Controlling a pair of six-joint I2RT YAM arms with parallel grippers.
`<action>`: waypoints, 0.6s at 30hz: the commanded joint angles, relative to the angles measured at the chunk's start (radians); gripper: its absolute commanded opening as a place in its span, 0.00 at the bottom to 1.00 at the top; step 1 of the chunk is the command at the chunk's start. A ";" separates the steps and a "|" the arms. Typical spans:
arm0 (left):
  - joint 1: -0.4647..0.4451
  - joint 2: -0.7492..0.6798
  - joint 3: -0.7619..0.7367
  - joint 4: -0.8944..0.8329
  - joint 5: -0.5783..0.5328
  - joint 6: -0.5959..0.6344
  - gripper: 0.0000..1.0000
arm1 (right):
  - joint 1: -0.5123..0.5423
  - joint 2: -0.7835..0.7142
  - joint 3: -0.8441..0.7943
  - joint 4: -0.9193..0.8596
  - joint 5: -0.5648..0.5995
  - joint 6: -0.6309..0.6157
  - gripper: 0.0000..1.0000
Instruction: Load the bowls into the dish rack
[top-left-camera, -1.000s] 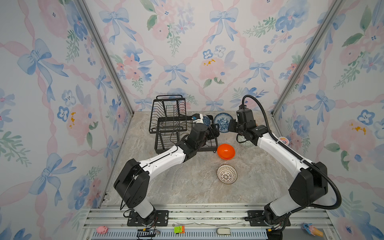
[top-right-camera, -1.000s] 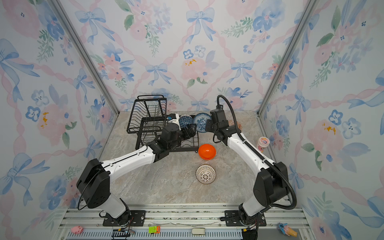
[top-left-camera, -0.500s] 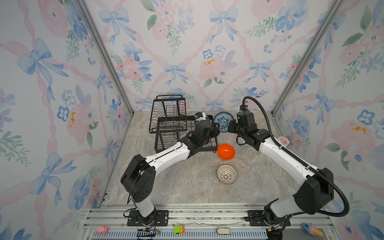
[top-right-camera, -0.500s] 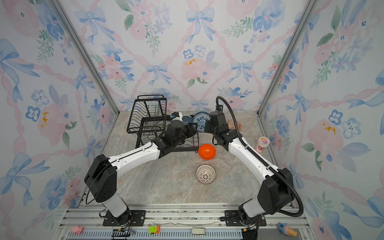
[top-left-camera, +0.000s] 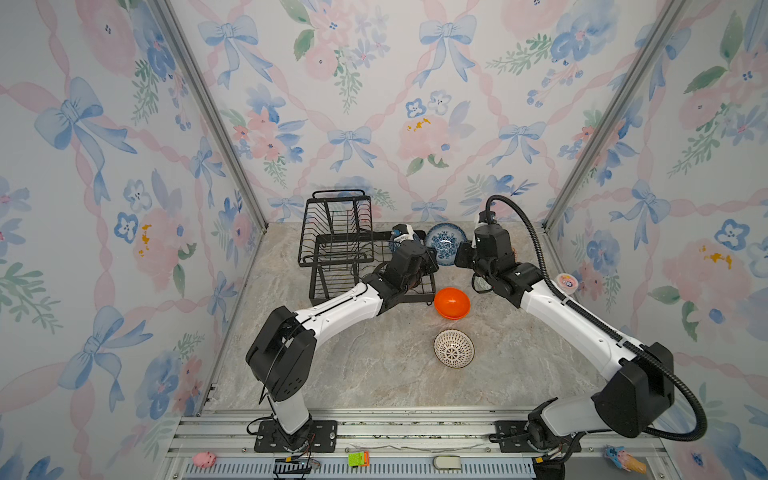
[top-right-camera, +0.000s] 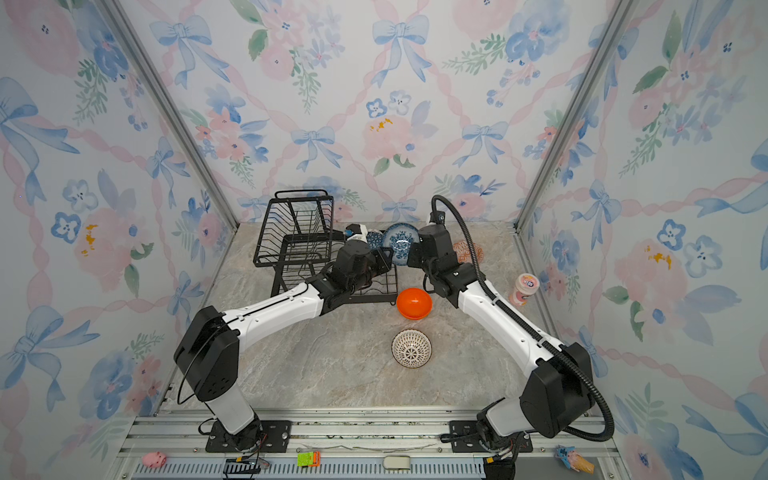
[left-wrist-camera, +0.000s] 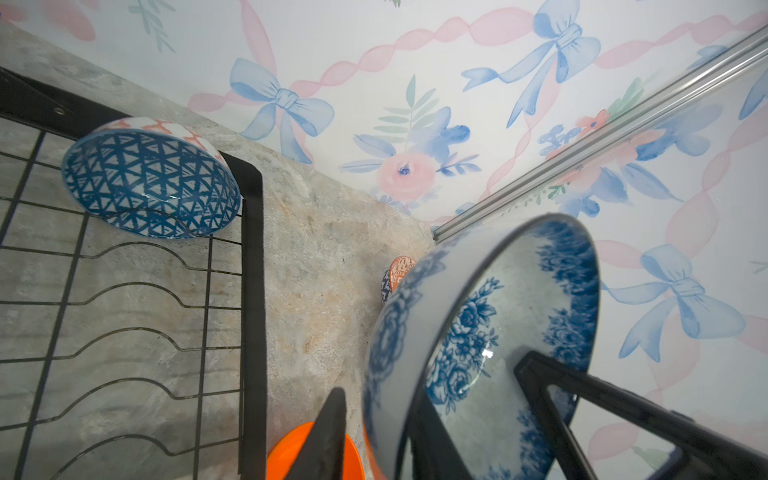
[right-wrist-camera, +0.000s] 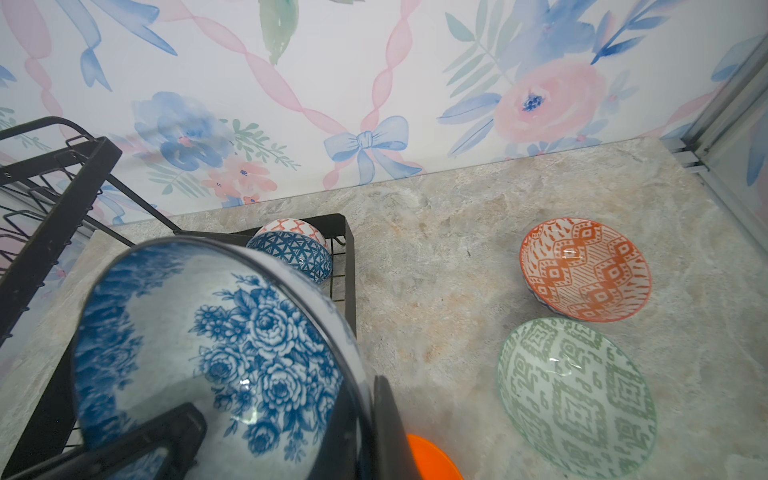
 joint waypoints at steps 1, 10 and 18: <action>-0.003 0.008 0.017 0.023 -0.013 0.029 0.21 | 0.014 -0.036 -0.002 0.074 -0.007 -0.007 0.00; -0.015 -0.021 0.005 0.027 -0.058 0.092 0.00 | 0.014 -0.028 0.013 0.042 -0.013 0.009 0.14; -0.015 -0.054 -0.020 0.034 -0.123 0.115 0.00 | 0.013 -0.042 0.041 -0.005 -0.013 0.024 0.43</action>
